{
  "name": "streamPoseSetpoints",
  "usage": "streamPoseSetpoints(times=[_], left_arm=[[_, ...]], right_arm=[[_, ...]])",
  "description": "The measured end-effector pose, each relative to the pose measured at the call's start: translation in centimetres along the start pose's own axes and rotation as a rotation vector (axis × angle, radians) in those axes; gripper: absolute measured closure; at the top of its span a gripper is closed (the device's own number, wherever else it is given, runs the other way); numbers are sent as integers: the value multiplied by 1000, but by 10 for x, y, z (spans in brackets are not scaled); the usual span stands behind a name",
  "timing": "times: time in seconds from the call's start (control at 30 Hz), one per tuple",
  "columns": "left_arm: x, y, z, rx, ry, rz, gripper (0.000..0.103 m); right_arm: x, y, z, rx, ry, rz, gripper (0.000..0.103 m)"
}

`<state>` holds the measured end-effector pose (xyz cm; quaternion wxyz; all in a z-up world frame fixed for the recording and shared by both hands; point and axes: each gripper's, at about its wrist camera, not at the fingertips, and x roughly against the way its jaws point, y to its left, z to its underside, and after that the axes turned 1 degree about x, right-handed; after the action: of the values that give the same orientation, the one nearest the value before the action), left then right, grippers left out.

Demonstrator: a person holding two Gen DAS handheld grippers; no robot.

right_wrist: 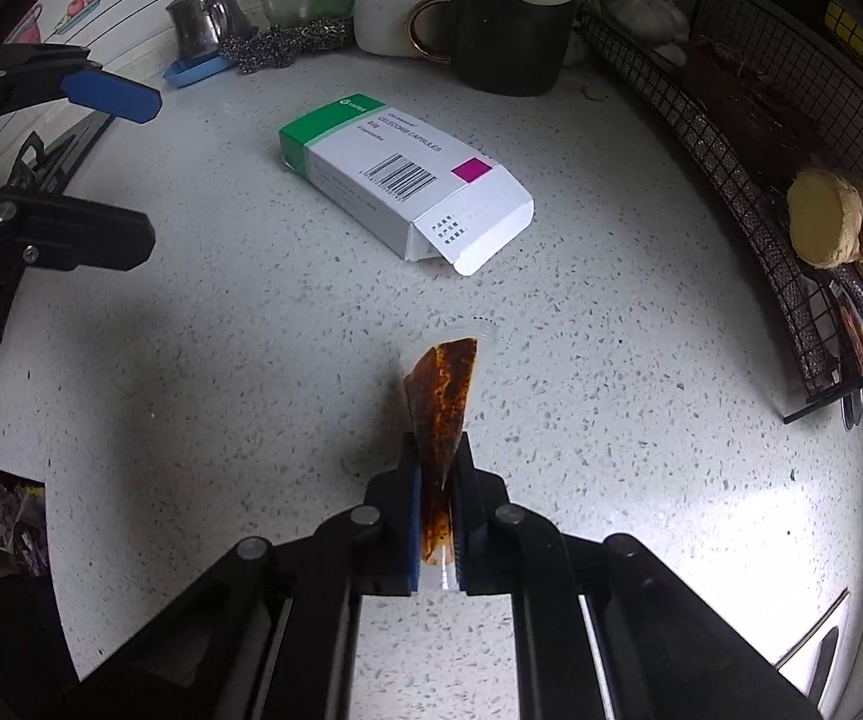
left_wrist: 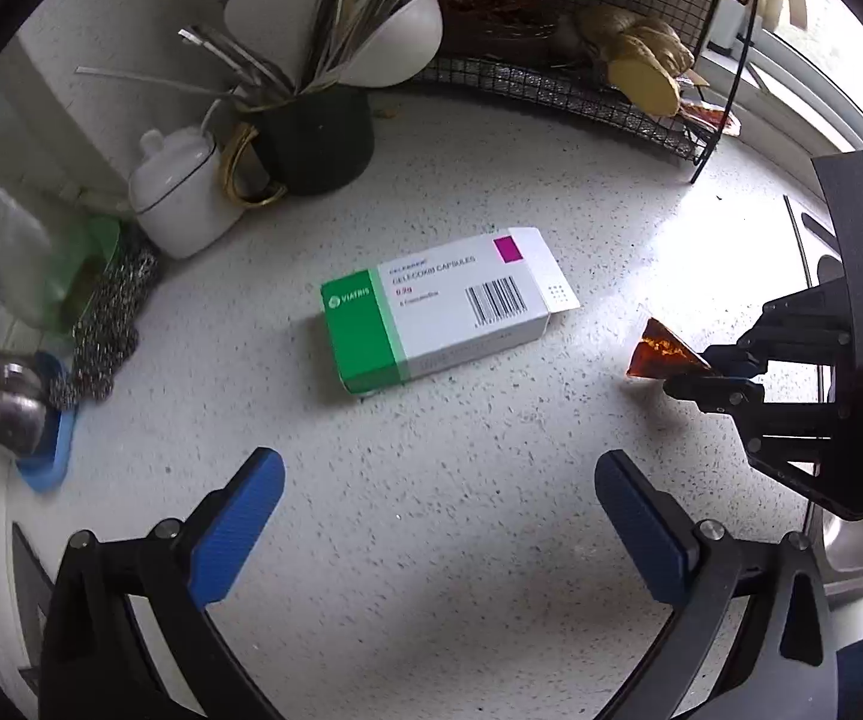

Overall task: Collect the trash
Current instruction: 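Close the right tool on the brown sauce packet, then grasp the green-and-white medicine box with the left tool while the right tool holds the packet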

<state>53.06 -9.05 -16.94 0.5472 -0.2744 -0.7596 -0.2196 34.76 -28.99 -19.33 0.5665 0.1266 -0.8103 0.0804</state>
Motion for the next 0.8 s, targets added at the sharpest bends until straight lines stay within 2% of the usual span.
streamPoseSetpoints(times=[0.1, 0.37, 0.43, 0.6, 0.8], left_arm=[[-3, 6, -17, -118, -18, 26, 0], [-14, 4, -47, -463, -37, 82, 0], [-21, 2, -53, -537, -35, 119, 0], [-36, -4, -63, -680, -42, 167, 0], [-63, -6, -73, -735, -32, 173, 0]], right_arm=[[7, 10, -7, -87, -6, 9, 96], [16, 7, -25, -355, -20, -3, 96], [16, 5, -32, -396, -18, 5, 96], [13, -4, -41, -463, -7, 22, 96], [7, -11, -43, -497, 13, 26, 96]])
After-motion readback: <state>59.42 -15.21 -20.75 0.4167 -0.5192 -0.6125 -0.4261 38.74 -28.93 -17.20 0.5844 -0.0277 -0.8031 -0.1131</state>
